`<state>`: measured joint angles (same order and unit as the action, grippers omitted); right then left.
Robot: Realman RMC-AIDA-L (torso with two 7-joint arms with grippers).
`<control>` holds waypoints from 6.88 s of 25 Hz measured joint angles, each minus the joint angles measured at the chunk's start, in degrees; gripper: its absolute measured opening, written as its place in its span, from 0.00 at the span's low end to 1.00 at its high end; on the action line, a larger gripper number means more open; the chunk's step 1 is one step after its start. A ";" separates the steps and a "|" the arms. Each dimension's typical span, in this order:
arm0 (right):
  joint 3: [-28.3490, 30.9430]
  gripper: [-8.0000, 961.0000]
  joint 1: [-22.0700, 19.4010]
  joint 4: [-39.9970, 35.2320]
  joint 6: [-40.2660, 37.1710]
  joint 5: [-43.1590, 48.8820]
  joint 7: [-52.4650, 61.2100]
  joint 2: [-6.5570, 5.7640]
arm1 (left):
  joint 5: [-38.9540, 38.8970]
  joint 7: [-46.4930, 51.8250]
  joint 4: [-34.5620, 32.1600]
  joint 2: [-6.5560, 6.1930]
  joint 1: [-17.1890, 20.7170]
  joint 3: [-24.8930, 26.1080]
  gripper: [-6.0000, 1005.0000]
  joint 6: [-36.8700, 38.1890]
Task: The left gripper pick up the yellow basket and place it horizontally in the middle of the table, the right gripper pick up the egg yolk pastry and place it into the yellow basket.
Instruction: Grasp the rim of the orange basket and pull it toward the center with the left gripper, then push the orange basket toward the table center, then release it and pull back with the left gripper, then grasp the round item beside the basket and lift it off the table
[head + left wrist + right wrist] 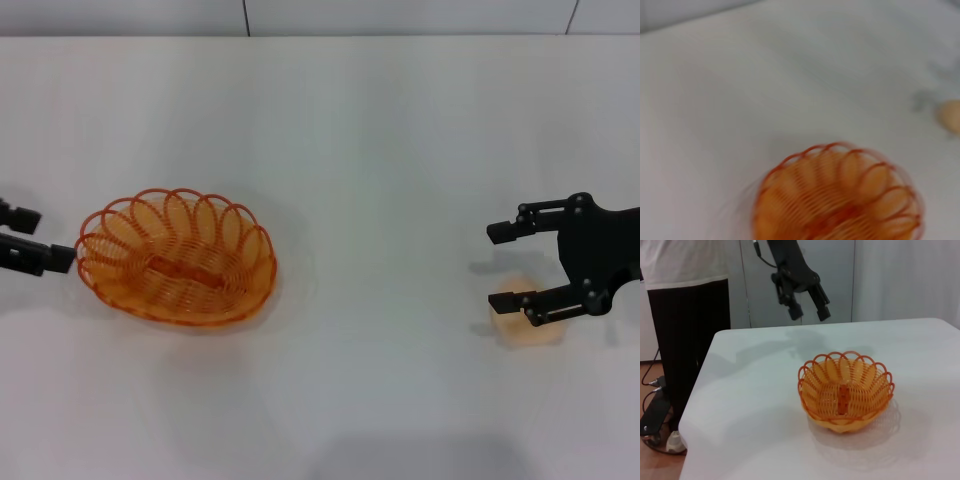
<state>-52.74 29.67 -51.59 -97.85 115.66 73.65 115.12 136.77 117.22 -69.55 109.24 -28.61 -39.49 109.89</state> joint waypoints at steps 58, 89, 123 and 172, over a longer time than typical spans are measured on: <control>-1.58 0.79 1.61 0.50 1.03 -1.04 -0.38 0.19 | 12.95 8.02 17.79 5.27 -8.12 -5.50 0.09 -25.83; -1.58 0.79 1.58 -1.36 0.61 -0.68 -2.66 -0.31 | 3.57 38.12 11.74 9.79 -6.59 -15.56 0.08 -17.63; -1.67 0.79 0.26 -1.97 0.26 -0.77 -5.67 0.00 | 2.62 44.09 12.26 9.67 -5.91 -17.09 0.12 -19.51; -1.87 0.79 0.05 -7.99 -3.44 2.85 14.06 -1.49 | -16.92 -38.59 10.21 6.50 11.00 -1.77 0.87 -0.62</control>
<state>-54.61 29.72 -59.58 -101.29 118.52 87.71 113.62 119.85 78.63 -59.34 115.73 -17.61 -41.26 109.27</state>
